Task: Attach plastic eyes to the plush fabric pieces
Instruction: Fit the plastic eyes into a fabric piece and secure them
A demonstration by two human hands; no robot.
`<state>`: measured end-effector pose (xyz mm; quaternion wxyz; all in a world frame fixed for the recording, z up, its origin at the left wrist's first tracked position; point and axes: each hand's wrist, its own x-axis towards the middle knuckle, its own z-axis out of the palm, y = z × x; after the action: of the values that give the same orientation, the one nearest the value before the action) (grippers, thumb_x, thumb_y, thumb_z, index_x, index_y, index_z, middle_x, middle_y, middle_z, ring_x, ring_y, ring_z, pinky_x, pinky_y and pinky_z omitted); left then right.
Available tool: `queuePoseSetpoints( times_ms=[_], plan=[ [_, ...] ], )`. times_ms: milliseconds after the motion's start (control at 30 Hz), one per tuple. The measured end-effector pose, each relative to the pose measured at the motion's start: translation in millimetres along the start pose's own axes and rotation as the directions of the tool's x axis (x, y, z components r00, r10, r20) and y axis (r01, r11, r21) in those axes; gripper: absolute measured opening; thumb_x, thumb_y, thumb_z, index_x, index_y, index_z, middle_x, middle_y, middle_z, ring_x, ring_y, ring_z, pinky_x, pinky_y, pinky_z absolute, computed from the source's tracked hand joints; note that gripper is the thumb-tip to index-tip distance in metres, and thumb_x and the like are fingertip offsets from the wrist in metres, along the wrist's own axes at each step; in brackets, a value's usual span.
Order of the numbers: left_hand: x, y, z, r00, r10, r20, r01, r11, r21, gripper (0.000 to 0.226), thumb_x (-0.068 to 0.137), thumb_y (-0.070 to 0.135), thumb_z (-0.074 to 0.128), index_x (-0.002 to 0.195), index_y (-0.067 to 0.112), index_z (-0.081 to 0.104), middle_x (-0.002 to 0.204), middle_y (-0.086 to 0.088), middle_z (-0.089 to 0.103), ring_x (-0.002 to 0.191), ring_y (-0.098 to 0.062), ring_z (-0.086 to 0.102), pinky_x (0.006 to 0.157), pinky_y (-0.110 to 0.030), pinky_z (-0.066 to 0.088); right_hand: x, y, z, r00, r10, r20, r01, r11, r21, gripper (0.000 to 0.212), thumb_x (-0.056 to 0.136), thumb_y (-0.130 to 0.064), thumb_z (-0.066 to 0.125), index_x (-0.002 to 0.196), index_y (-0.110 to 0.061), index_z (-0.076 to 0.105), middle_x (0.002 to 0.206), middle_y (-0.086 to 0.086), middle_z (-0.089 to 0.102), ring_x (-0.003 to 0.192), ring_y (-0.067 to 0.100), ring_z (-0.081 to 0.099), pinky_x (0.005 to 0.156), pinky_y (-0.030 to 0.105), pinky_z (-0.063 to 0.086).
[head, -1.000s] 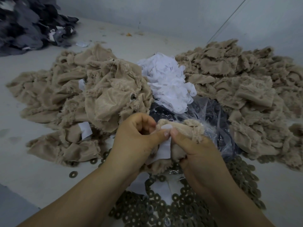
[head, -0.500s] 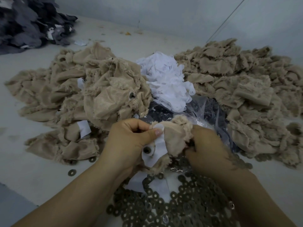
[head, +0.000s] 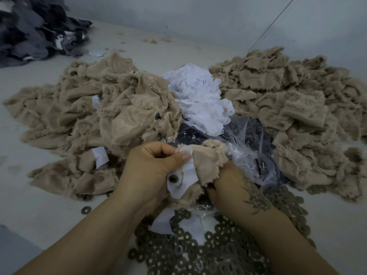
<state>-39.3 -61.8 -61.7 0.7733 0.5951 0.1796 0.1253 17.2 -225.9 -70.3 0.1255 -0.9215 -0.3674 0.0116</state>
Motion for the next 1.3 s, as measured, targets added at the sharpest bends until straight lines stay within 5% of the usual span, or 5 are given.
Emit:
queuePoseSetpoints(
  times_ms=[467,867,1133,1233,1300],
  plan=[
    [7,8,-16,0.999,0.039,-0.009,-0.039,0.999,0.036,0.038,0.04,0.038,0.085,0.063,0.013,0.07,0.077,-0.019,0.069,0.075,-0.03,0.064,0.077,-0.039,0.057,4,9,12,0.991,0.104,-0.082,-0.099,0.993,0.07,0.01,0.089,-0.023,0.062,0.093,-0.019,0.07,0.095,-0.002,0.06,0.083,0.02,0.06,0.07,0.031,0.049],
    [6,3,-6,0.999,0.027,0.044,-0.027,1.0,0.0,0.022,0.043,0.031,0.082,0.056,0.016,0.071,0.066,-0.011,0.071,0.06,-0.021,0.065,0.059,-0.027,0.058,16,8,23,0.951,0.197,-0.237,-0.195,0.98,0.035,0.034,0.041,-0.001,0.091,0.05,-0.004,0.059,0.04,0.001,0.048,0.03,0.016,0.04,0.034,0.013,0.022],
    [6,7,-8,0.997,0.037,0.065,-0.039,0.999,0.029,0.02,0.044,0.033,0.081,0.053,0.019,0.07,0.062,-0.006,0.069,0.058,-0.019,0.065,0.063,-0.03,0.059,7,13,12,0.939,0.199,-0.282,-0.158,0.974,0.16,0.007,0.08,-0.009,0.067,0.086,-0.012,0.07,0.077,-0.003,0.057,0.065,0.017,0.055,0.058,0.022,0.041],
    [4,8,-8,0.996,0.041,0.077,-0.044,0.998,0.044,0.023,0.045,0.035,0.082,0.055,0.018,0.07,0.061,-0.008,0.068,0.058,-0.021,0.063,0.067,-0.036,0.058,-1,6,-4,0.894,0.385,-0.232,-0.189,0.791,0.582,0.017,0.084,-0.004,0.07,0.09,-0.02,0.073,0.072,-0.014,0.069,0.069,0.004,0.068,0.056,0.007,0.045],
    [3,8,-7,0.994,0.048,0.096,-0.054,0.996,0.067,0.025,0.046,0.036,0.082,0.058,0.018,0.071,0.06,-0.009,0.067,0.056,-0.022,0.062,0.065,-0.036,0.057,-3,-2,-12,0.925,0.376,0.058,-0.167,0.264,0.95,0.028,0.079,0.001,0.076,0.104,-0.012,0.073,0.09,-0.002,0.079,0.08,0.01,0.075,0.062,0.014,0.055]
  ],
)
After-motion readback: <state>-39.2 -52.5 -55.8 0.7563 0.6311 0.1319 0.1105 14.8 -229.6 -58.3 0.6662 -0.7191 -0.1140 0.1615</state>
